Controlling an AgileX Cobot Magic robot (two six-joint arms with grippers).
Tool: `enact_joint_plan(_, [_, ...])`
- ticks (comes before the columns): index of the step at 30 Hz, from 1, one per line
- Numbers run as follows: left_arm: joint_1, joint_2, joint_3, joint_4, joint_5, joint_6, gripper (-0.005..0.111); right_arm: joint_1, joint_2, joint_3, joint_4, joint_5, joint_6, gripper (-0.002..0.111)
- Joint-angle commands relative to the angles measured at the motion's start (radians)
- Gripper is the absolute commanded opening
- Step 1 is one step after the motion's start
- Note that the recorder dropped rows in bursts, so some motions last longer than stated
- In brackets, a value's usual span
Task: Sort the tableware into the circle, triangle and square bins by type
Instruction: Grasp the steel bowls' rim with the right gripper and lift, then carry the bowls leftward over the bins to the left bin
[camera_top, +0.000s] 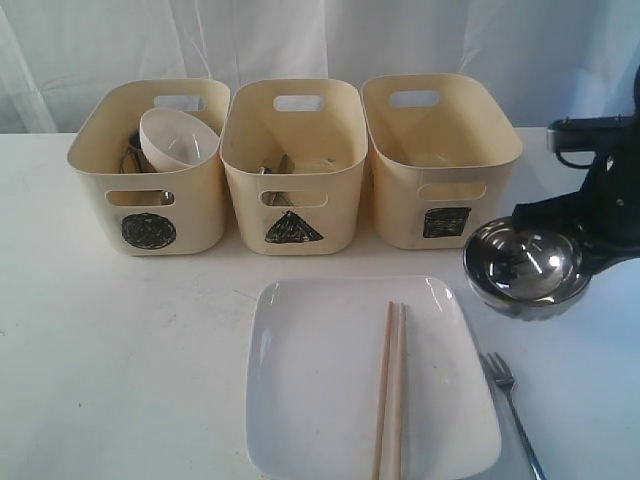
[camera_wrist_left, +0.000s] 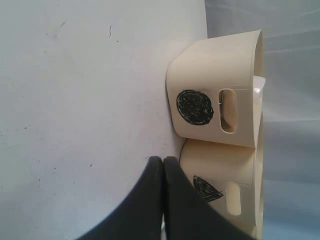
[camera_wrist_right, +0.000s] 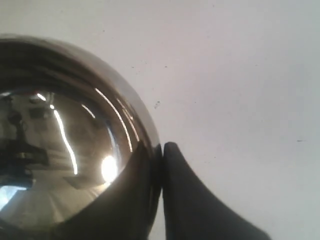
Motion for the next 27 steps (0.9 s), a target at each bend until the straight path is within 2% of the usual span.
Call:
enact_joint_plan(1, [0.004,-0.005,0.000,-0.005,-0.003,0.005,0.000,-0.011,-0.093,0.003,0.062,-0.006,-0.044,0.000])
enact_joint_plan(8, [0.004,-0.005,0.000,-0.005,-0.003,0.005,0.000,-0.011,-0.179,-0.026,0.355,-0.079,-0.197,0.000])
enact_joint_plan(15, [0.004,-0.005,0.000,-0.005,-0.003,0.005,0.000,-0.009,-0.149,-0.111,0.648,-0.125,-0.357,0.000])
enact_joint_plan(23, [0.004,-0.005,0.000,-0.005,-0.003,0.005,0.000,-0.006,-0.084,-0.180,0.678,-0.121,-0.362,0.000])
enact_joint_plan(27, [0.004,-0.005,0.000,-0.005,-0.003,0.005,0.000,0.032,-0.060,-0.194,0.701,-0.123,-0.391,0.000])
